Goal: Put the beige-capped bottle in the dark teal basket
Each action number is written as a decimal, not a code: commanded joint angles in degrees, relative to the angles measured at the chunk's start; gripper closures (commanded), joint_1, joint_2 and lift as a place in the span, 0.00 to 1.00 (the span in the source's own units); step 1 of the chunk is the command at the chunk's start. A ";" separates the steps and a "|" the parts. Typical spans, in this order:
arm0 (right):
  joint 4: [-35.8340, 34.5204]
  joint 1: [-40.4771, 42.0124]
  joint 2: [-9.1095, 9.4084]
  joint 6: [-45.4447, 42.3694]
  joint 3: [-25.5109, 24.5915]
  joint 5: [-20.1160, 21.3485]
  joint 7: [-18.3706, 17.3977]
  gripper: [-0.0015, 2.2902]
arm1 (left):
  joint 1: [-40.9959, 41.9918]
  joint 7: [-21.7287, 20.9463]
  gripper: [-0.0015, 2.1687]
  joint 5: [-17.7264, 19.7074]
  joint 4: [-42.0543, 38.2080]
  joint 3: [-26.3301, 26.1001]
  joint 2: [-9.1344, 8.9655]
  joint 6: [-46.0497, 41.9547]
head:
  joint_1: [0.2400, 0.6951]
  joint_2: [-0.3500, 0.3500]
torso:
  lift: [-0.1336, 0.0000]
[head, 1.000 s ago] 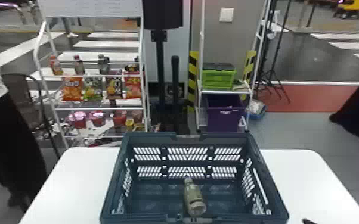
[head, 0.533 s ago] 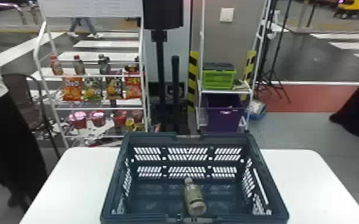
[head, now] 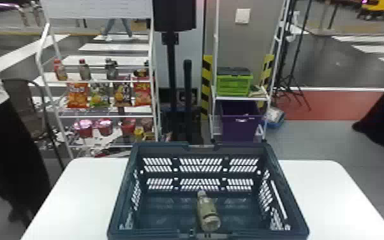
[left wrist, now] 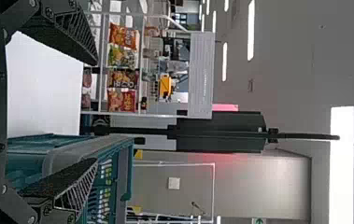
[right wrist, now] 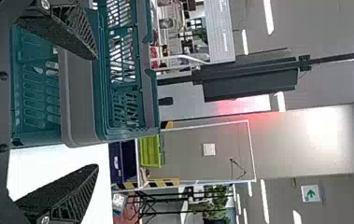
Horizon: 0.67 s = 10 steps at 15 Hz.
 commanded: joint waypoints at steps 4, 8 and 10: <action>0.37 -0.04 -0.27 0.00 -0.60 -0.35 0.90 0.03 | 0.44 0.09 0.07 -0.45 -0.75 -0.26 -0.35 -0.02 | 0.57 0.50 | 1.00; 1.51 0.13 -0.27 0.00 -0.77 -0.62 1.69 0.03 | 0.88 0.88 0.07 -0.89 -0.75 -0.35 -0.88 -0.37 | 0.57 0.50 | 1.00; 1.68 0.31 -0.18 -0.88 -0.95 -0.88 1.69 0.03 | 0.96 0.88 0.07 -0.89 -0.75 -0.44 -1.06 -0.72 | 0.57 0.50 | 1.00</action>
